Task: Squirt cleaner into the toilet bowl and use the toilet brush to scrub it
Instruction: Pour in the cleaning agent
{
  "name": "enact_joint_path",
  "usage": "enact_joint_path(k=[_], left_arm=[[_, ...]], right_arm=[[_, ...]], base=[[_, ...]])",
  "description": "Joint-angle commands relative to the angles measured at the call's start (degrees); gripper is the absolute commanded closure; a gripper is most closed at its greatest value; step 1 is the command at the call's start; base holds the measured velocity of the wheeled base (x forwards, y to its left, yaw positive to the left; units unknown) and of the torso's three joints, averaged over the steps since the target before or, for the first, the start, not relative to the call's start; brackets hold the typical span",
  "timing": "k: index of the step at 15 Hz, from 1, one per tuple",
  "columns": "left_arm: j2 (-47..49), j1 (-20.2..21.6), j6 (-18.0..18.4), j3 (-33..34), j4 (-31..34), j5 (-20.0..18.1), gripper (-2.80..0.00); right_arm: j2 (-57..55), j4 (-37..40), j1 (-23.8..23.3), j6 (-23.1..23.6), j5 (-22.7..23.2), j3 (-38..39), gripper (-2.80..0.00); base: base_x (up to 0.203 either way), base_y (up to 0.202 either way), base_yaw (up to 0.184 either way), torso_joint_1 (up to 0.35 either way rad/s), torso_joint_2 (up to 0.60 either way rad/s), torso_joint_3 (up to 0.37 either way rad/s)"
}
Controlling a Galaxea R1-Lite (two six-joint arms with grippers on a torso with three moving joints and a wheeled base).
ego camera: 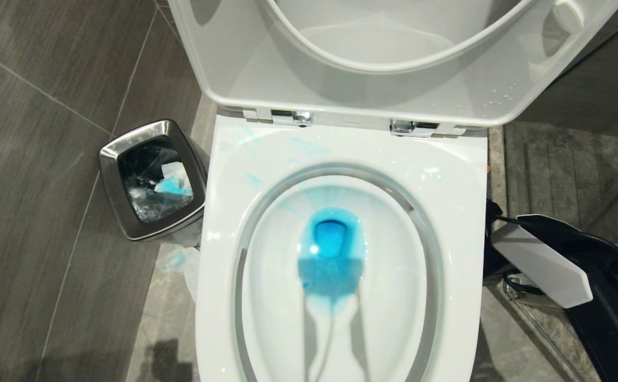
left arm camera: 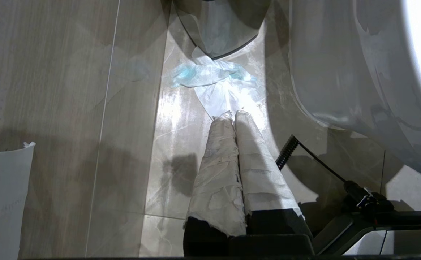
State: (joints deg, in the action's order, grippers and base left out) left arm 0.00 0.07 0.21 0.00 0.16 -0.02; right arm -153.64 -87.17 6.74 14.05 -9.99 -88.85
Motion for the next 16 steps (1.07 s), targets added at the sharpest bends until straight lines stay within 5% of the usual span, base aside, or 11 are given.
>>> enact_joint_path(k=[1,6,16], left_arm=[[0.1,0.0,0.0,0.0,0.0,0.0,0.00],[0.1,0.0,0.0,0.0,0.0,0.0,0.00],[0.1,0.0,0.0,0.0,0.0,0.0,0.00]], right_arm=[[-0.5,-0.5,0.0,0.2,0.0,0.3,-2.80],[-0.1,-0.5,0.2,0.1,0.0,3.6,-2.80],[-3.0,-0.5,0.2,0.2,0.3,-4.1,-2.80]], base=[[0.000,0.000,0.000,0.000,0.00,0.000],[0.000,0.000,0.000,0.000,0.00,0.000],[0.000,0.000,0.000,0.000,0.00,0.000]])
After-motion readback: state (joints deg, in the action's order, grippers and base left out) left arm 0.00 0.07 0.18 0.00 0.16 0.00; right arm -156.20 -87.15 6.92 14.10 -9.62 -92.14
